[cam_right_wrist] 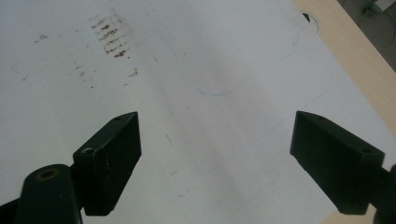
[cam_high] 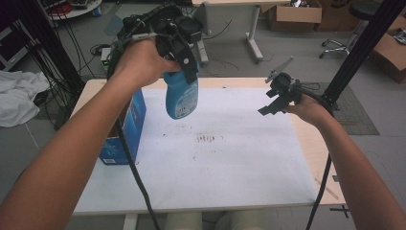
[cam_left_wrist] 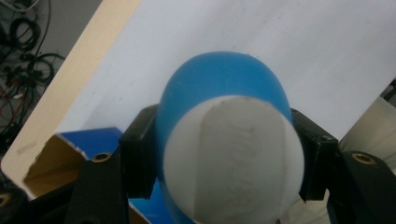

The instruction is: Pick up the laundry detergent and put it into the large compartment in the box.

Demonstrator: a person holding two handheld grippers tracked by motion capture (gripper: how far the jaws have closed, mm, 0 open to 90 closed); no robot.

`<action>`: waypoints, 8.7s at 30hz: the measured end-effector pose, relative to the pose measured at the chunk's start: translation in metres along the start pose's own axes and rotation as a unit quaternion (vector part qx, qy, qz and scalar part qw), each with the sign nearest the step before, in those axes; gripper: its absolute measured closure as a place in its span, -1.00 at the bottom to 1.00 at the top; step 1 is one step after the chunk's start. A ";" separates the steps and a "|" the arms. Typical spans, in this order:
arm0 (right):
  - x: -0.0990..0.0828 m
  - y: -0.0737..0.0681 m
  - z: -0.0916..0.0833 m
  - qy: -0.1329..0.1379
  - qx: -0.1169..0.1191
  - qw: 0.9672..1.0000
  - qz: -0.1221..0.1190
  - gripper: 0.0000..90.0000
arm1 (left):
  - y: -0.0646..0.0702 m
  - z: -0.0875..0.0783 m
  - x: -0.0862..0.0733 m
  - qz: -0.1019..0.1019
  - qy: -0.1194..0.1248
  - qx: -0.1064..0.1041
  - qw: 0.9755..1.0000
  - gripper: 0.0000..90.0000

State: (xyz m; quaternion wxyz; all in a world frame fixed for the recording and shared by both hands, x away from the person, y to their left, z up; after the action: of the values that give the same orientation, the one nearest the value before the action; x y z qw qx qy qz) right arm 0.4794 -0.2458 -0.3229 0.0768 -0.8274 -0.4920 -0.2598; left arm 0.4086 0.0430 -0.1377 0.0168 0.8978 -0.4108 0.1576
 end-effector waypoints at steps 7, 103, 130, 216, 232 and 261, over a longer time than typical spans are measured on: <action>0.002 -0.003 0.001 0.000 0.002 1.000 -0.004 -0.64 | -0.023 -0.020 -0.017 -0.075 0.005 0.023 0.997 -0.16; 0.003 -0.005 0.011 -0.011 0.007 1.000 -0.013 -0.64 | -0.125 0.142 -0.187 -0.360 -0.025 0.088 0.928 -0.15; 0.002 -0.008 0.017 -0.012 0.012 1.000 -0.014 -0.64 | -0.126 0.151 -0.192 -0.357 -0.029 0.089 0.929 -0.26; 0.002 -0.014 0.008 -0.016 0.008 1.000 -0.007 -0.64 | -0.036 0.093 -0.052 -0.088 0.075 -0.043 0.992 -0.58; 0.003 -0.016 0.005 -0.021 0.006 1.000 -0.002 -0.64 | 0.008 0.122 -0.016 0.044 0.057 -0.080 0.994 -0.58; 0.006 -0.015 0.010 -0.024 0.006 1.000 -0.001 -0.64 | 0.050 0.153 -0.001 0.160 0.024 -0.105 0.981 -0.57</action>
State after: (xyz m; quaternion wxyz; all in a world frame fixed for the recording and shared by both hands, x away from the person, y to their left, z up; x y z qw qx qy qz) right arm 0.4722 -0.2297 -0.3307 0.0701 -0.8325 -0.4958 -0.2373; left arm 0.4125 -0.0139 -0.2884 0.0956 0.8096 -0.5631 0.1352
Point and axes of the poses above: each handheld gripper's, and its own axes: z roughly forward along the jaws, x roughly out of its top, y roughly to its right, the point moved 5 cm from there along z, roughly forward along the jaws, and after that the axes turned 3 degrees about -x, right-handed, at the moved point
